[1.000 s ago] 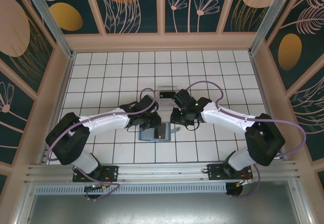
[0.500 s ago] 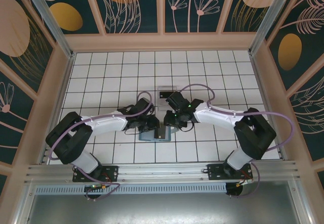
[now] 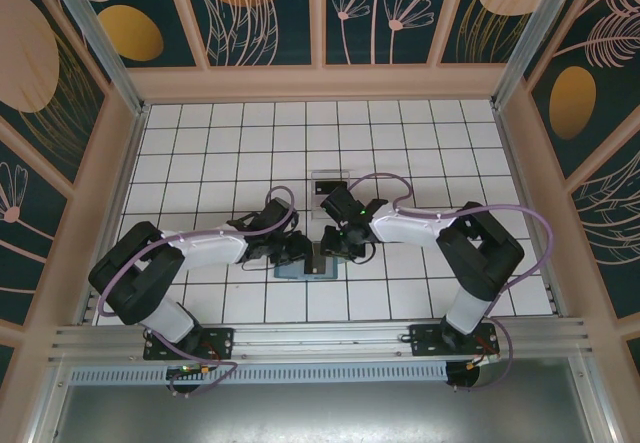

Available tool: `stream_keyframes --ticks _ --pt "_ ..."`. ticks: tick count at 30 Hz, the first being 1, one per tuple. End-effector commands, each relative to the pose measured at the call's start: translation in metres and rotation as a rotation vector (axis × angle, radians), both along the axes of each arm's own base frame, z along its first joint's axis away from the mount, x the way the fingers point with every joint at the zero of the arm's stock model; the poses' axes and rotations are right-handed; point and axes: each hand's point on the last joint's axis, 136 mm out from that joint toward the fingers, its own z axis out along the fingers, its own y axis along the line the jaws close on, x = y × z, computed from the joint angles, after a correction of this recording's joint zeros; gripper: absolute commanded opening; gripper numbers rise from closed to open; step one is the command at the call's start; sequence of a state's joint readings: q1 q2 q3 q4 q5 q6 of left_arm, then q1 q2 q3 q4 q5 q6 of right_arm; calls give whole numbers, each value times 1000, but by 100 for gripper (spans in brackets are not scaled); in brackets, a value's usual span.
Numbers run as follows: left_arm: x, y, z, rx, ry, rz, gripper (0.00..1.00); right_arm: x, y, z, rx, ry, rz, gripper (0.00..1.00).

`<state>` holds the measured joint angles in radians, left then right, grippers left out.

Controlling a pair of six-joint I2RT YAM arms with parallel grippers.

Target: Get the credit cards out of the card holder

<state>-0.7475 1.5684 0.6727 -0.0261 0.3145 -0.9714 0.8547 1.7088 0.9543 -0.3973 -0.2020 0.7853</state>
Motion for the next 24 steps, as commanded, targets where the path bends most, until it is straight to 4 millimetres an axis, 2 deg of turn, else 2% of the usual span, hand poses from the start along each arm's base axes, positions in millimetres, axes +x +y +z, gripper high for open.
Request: stream_keyframes --ticks 1,11,16,24 --pt "-1 6 0 -3 5 18 25 -7 -11 -17 -83 19 19 32" --pt "-2 15 -6 49 12 38 29 -9 -13 -21 -90 27 22 27" --pt "1 2 11 -29 -25 5 29 -9 -13 -21 -92 27 23 27" --pt "3 4 18 -31 -49 10 29 -9 -15 -21 -96 29 22 26"
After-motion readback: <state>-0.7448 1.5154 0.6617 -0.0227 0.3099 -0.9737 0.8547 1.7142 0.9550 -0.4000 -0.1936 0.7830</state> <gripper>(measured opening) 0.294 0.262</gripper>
